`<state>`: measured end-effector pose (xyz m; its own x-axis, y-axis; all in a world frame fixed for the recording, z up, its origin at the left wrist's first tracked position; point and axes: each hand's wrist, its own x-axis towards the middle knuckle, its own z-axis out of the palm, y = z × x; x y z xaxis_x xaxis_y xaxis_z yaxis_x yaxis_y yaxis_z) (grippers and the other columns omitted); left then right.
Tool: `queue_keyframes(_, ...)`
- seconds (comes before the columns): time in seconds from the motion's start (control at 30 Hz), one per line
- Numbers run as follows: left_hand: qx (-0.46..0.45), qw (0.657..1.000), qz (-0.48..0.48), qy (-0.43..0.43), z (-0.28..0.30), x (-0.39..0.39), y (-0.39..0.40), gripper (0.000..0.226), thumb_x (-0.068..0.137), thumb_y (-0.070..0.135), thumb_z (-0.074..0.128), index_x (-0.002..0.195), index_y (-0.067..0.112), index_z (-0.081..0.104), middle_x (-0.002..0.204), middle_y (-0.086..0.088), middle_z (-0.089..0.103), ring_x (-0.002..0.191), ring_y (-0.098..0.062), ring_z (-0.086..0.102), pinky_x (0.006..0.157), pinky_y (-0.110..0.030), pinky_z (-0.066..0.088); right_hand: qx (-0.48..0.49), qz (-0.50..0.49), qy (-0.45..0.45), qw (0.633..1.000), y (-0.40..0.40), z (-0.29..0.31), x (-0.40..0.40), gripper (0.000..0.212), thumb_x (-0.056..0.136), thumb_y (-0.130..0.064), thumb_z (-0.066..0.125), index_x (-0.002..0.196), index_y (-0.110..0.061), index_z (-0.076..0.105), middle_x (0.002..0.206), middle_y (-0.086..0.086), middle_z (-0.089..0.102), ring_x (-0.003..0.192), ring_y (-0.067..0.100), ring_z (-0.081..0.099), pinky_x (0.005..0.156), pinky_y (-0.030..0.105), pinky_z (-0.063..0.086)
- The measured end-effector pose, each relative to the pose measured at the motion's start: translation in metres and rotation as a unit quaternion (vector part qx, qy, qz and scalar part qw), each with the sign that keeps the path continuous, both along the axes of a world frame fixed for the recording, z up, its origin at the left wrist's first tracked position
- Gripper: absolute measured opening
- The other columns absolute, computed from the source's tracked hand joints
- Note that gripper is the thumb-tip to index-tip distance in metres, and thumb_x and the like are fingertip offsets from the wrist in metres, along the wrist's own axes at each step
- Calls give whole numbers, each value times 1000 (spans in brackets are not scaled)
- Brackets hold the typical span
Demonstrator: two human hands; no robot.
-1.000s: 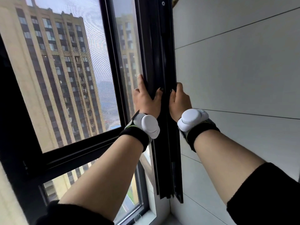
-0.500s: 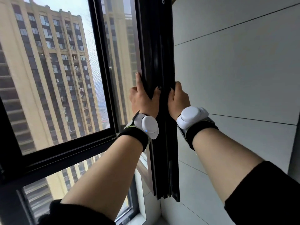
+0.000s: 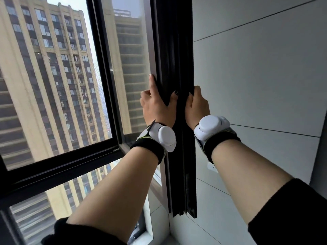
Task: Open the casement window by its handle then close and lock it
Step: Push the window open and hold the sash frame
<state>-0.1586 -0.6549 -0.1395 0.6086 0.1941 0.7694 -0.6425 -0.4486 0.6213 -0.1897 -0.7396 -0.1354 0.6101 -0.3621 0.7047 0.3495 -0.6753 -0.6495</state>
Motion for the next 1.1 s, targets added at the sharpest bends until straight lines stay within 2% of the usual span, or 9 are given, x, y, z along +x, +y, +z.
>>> queue_keyframes(0.23,4,1000,-2,-11,-1,3,-9,79,82,43,56,146,30,12,123,-7,42,115,-24,42,90,-35,42,13,-5,3,1000,-9,0,3,29,100,-18,29,121,-2,42,104,22,64,89,36,60,64,27,30)
queue_keyframes(0.3,8,1000,-10,-7,-1,5,-11,79,82,43,56,145,30,10,124,-6,41,117,-22,40,91,-32,39,17,-6,8,1000,-11,0,4,29,100,-19,29,121,-3,41,102,22,64,81,35,56,64,28,31)
queue_keyframes(0.4,6,1000,-20,-2,0,9,-16,80,81,44,57,145,31,11,124,-6,40,119,-23,39,94,-37,42,21,-8,32,999,-18,0,7,29,99,-23,30,120,-5,40,98,20,63,72,28,48,65,29,33)
queue_keyframes(0.7,41,999,-14,3,0,15,-36,82,82,46,55,146,29,6,127,-8,39,118,-24,36,84,-33,38,13,-31,83,996,-39,5,9,32,98,-25,31,122,-6,39,87,9,51,75,27,47,69,30,33)
queue_keyframes(0.83,64,998,-12,-1,0,18,-42,80,85,44,52,147,26,6,127,-10,39,116,-27,37,85,-39,41,28,-53,80,995,-48,-5,17,30,93,-31,34,120,-20,40,83,-2,52,76,26,51,77,34,43)
queue_keyframes(0.97,75,997,-17,-11,-1,22,-51,79,86,41,51,147,24,4,127,-11,38,116,-28,37,83,-40,42,48,-24,6,999,-48,-17,15,24,92,-21,38,115,-20,45,78,-7,55,69,17,52,62,20,43)
queue_keyframes(1.0,75,997,-16,-14,-2,23,-53,78,86,41,51,147,24,4,126,-11,38,115,-28,38,81,-40,42,56,-23,-9,998,-48,-19,16,21,90,-20,37,109,-21,45,82,-5,58,72,16,55,65,18,46)
queue_keyframes(1.03,75,997,-16,-15,-2,25,-55,78,86,41,51,147,24,5,126,-11,39,115,-28,38,80,-40,43,56,-28,-15,998,-49,-22,19,24,88,-21,37,110,-17,43,93,1,62,81,20,59,74,23,50)
queue_keyframes(1.1,74,997,-12,-19,-3,28,-60,77,87,40,50,147,23,5,125,-11,40,113,-29,39,80,-41,43,29,-47,4,998,-50,-26,25,46,88,-23,37,132,-8,33,123,14,57,107,30,58,90,40,49)
